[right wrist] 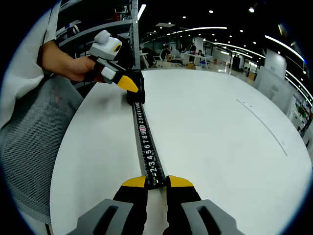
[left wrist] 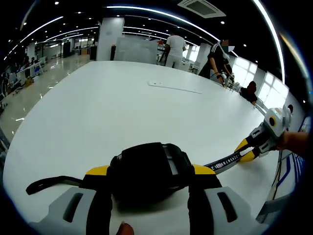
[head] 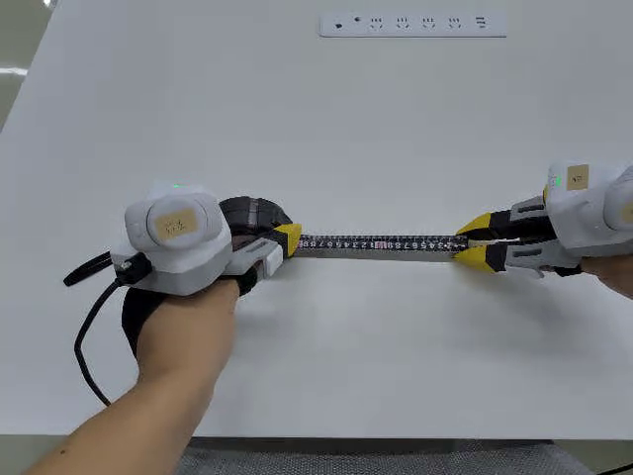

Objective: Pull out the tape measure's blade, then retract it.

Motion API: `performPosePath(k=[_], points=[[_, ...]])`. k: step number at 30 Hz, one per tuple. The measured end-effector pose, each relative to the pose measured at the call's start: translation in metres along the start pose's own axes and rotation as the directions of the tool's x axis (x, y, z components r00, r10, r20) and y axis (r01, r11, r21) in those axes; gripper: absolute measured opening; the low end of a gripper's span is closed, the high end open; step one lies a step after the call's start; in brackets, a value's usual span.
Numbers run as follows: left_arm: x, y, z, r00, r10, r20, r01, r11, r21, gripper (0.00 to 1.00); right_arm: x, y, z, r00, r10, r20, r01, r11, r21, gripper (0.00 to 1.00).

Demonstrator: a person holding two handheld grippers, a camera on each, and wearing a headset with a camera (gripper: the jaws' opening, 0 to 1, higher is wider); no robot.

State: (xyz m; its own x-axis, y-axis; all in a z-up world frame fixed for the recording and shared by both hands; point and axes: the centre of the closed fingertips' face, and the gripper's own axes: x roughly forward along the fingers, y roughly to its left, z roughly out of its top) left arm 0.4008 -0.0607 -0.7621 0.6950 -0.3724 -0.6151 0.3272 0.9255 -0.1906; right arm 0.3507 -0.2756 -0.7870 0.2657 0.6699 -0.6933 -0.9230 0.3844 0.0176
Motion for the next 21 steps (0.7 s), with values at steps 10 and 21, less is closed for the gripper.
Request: performPosePath(k=[10, 21], points=[[0.000, 0.000, 0.000, 1.0000, -0.001, 0.000, 0.001, 1.000, -0.013, 0.58, 0.017, 0.005, 0.016, 0.9994, 0.019, 0.029, -0.019, 1.000, 0.002, 0.11], [-0.001, -0.001, 0.000, 1.0000, -0.009, 0.001, 0.009, 1.000, -0.009, 0.58, 0.029, 0.012, 0.029, 0.9975, 0.037, 0.061, -0.037, 0.999, 0.011, 0.11]])
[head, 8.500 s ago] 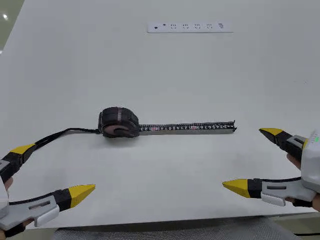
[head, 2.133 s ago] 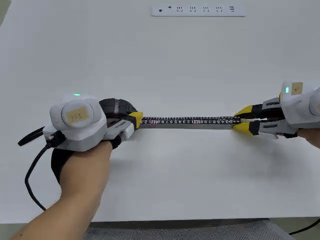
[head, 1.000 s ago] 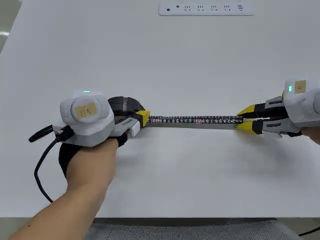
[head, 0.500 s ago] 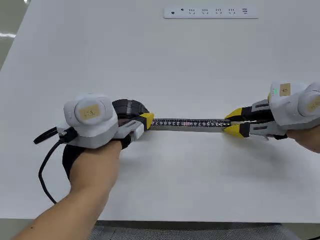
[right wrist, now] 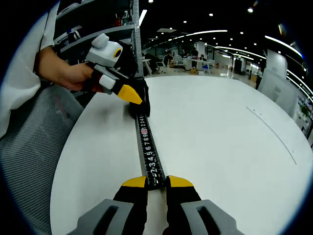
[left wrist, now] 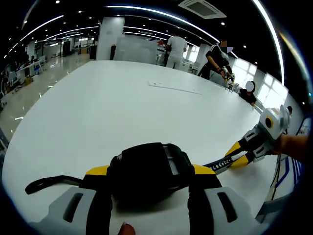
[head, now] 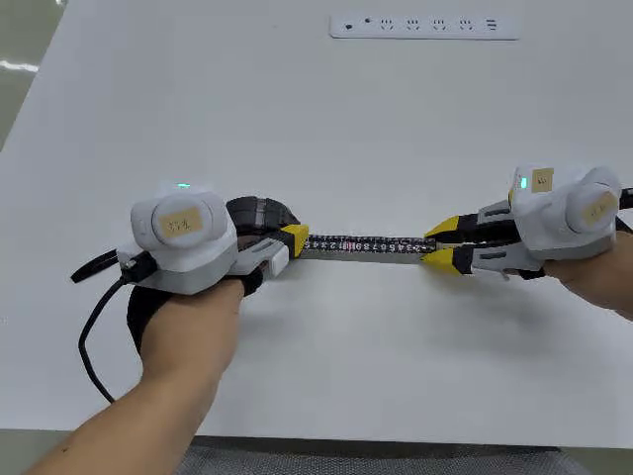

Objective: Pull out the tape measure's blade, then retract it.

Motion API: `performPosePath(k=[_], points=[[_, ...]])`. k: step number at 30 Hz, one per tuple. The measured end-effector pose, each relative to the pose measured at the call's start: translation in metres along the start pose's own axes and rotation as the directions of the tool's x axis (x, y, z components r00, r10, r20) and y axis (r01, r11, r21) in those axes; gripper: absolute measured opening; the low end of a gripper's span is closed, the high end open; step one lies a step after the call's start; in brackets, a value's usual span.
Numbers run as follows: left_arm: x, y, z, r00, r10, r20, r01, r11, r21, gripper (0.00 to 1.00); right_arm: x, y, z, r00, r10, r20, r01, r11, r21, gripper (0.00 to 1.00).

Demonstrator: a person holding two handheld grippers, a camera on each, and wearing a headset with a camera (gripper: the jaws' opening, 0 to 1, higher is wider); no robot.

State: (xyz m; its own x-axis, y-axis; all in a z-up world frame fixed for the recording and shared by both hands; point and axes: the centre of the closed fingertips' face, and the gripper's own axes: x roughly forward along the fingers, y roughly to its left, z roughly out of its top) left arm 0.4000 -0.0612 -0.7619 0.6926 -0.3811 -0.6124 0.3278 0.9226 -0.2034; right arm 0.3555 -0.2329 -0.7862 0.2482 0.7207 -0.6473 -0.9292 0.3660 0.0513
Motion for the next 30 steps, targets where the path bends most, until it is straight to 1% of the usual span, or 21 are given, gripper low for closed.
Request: performPosePath(k=[3, 6, 7, 16, 25, 30], points=[[0.000, 0.000, 0.000, 1.0000, -0.003, 0.001, 0.003, 1.000, 0.000, 0.58, 0.006, 0.003, 0.008, 0.9997, 0.007, 0.022, -0.007, 1.000, 0.016, 0.11], [0.000, 0.000, 0.000, 1.0000, 0.000, 0.002, 0.000, 1.000, 0.002, 0.58, 0.013, 0.005, 0.009, 0.9997, 0.012, 0.021, -0.012, 1.000, 0.008, 0.11], [0.000, 0.000, 0.000, 1.0000, 0.000, 0.002, 0.000, 1.000, 0.001, 0.58, 0.014, 0.005, 0.011, 0.9995, 0.014, 0.029, -0.014, 1.000, 0.014, 0.11], [0.000, 0.001, 0.000, 1.0000, -0.005, 0.003, 0.005, 1.000, -0.003, 0.58, 0.028, 0.009, 0.024, 0.9985, 0.025, 0.049, -0.025, 1.000, 0.007, 0.11], [0.001, 0.001, 0.000, 1.0000, -0.009, 0.002, 0.009, 1.000, -0.006, 0.58, 0.039, 0.013, 0.032, 0.9971, 0.034, 0.068, -0.035, 0.999, 0.012, 0.11], [0.000, 0.001, 0.000, 0.9999, -0.011, 0.002, 0.011, 1.000, -0.012, 0.58, 0.047, 0.015, 0.040, 0.9959, 0.041, 0.080, -0.042, 0.999, 0.015, 0.11]])
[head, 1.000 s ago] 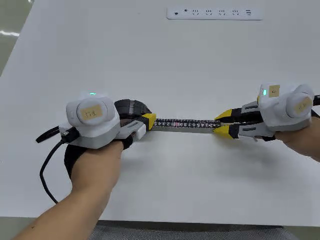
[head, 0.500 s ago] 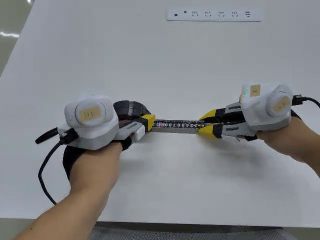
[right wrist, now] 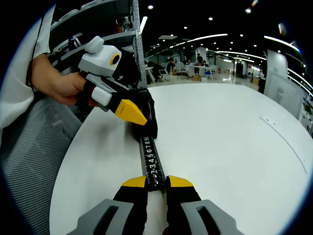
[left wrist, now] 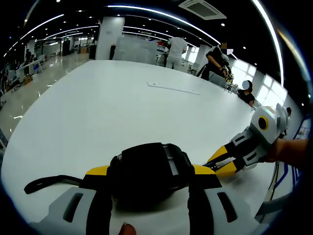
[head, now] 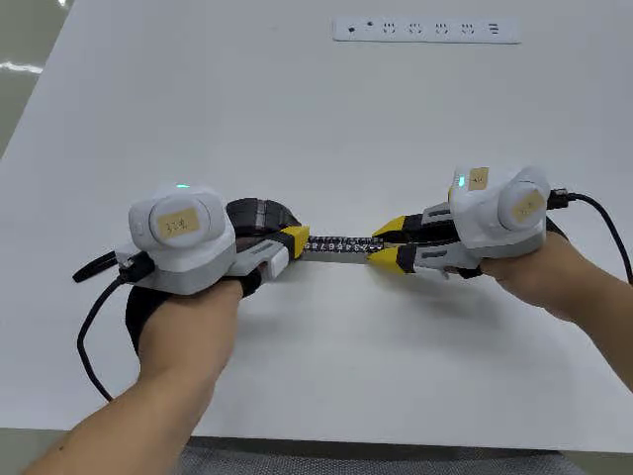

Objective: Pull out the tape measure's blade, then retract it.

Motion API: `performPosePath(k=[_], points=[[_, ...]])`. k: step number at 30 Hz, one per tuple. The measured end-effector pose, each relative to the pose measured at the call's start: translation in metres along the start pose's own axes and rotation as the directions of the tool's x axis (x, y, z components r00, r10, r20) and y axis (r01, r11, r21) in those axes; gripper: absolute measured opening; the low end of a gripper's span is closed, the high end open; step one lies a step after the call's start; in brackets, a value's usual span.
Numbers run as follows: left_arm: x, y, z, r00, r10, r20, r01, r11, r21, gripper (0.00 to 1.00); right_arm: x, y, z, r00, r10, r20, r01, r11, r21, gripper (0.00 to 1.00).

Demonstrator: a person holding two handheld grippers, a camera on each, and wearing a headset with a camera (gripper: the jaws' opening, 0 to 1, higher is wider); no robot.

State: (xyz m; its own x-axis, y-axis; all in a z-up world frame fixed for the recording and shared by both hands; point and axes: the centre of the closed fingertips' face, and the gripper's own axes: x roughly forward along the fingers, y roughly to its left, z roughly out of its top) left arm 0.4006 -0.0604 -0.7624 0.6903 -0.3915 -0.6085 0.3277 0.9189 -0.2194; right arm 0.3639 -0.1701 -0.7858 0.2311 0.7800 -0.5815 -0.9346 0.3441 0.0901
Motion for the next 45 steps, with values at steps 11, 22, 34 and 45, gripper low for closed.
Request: performPosePath(k=[11, 22, 34, 45], points=[[0.000, 0.001, 0.001, 1.0000, -0.005, 0.003, 0.005, 1.000, -0.011, 0.58, 0.017, 0.004, 0.012, 0.9997, 0.010, 0.021, -0.010, 1.000, -0.006, 0.11], [0.000, 0.001, 0.001, 0.9999, -0.011, 0.002, 0.011, 1.000, -0.022, 0.58, 0.031, 0.004, 0.022, 0.9986, 0.023, 0.047, -0.023, 1.000, -0.008, 0.11], [0.000, 0.002, 0.001, 0.9999, -0.013, 0.004, 0.014, 0.999, -0.033, 0.58, 0.058, 0.010, 0.039, 0.9963, 0.056, 0.065, -0.054, 0.998, -0.023, 0.11], [0.000, 0.001, 0.001, 0.9997, -0.021, 0.009, 0.021, 0.999, -0.030, 0.59, 0.059, 0.013, 0.040, 0.9964, 0.056, 0.064, -0.054, 0.998, -0.023, 0.13]])
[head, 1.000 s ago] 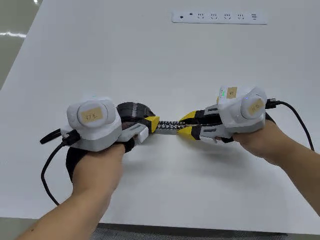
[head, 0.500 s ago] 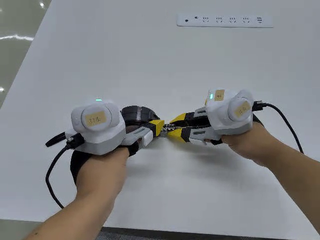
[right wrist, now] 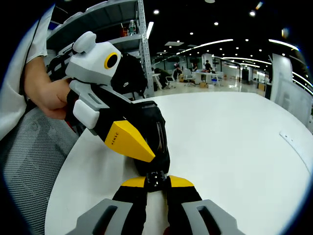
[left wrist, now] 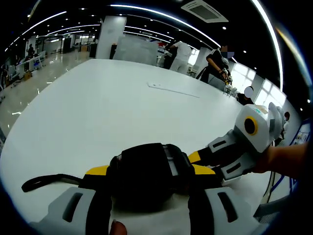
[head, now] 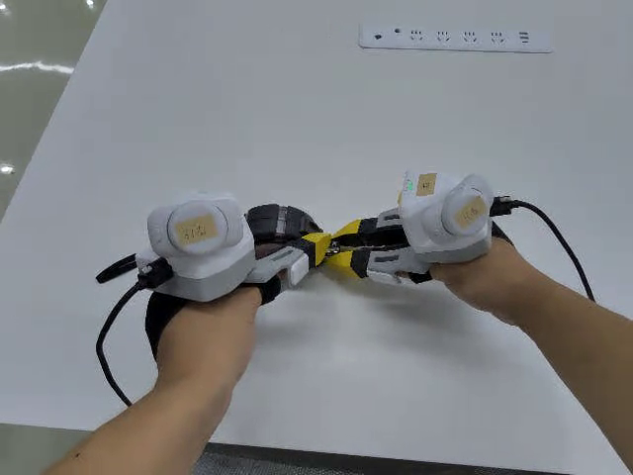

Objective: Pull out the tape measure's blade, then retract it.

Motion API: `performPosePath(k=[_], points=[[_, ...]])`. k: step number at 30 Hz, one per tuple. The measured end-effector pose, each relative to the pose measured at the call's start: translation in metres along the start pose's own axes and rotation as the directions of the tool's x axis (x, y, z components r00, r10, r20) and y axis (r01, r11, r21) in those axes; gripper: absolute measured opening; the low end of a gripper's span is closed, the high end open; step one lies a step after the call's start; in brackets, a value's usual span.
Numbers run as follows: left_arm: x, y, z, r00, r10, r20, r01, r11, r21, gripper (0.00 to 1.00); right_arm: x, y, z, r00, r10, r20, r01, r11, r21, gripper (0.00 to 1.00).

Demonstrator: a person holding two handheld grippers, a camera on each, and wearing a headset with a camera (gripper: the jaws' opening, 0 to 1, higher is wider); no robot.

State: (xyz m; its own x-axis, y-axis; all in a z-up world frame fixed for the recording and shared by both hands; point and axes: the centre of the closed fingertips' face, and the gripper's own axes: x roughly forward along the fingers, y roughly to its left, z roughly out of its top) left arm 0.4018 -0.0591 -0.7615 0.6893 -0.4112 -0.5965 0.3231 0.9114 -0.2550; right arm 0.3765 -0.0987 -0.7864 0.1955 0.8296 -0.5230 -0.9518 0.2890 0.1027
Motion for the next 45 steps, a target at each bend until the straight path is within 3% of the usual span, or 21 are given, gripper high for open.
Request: performPosePath(k=[11, 16, 28, 38, 45], points=[[-0.003, -0.002, -0.001, 0.9990, -0.045, -0.005, 0.045, 0.999, 0.013, 0.61, -0.003, 0.001, 0.002, 0.9996, -0.027, -0.009, 0.027, 0.999, 0.018, 0.21], [-0.005, -0.001, 0.000, 0.9985, -0.055, -0.005, 0.055, 0.997, 0.054, 0.60, -0.009, -0.004, 0.008, 0.9992, -0.038, 0.011, 0.037, 0.999, 0.038, 0.22], [-0.009, 0.002, 0.002, 0.9979, -0.064, 0.004, 0.063, 0.995, 0.072, 0.62, -0.015, -0.008, 0.001, 0.9986, -0.054, 0.002, 0.054, 0.997, 0.055, 0.23], [-0.020, 0.011, 0.004, 0.9968, -0.076, 0.022, 0.074, 0.993, 0.093, 0.65, -0.035, -0.004, -0.002, 0.9951, -0.099, 0.006, 0.098, 0.991, 0.092, 0.33], [-0.031, 0.015, 0.003, 0.9952, -0.094, 0.027, 0.089, 0.986, 0.143, 0.67, -0.045, -0.003, -0.003, 0.9925, -0.122, 0.007, 0.120, 0.987, 0.105, 0.37]])
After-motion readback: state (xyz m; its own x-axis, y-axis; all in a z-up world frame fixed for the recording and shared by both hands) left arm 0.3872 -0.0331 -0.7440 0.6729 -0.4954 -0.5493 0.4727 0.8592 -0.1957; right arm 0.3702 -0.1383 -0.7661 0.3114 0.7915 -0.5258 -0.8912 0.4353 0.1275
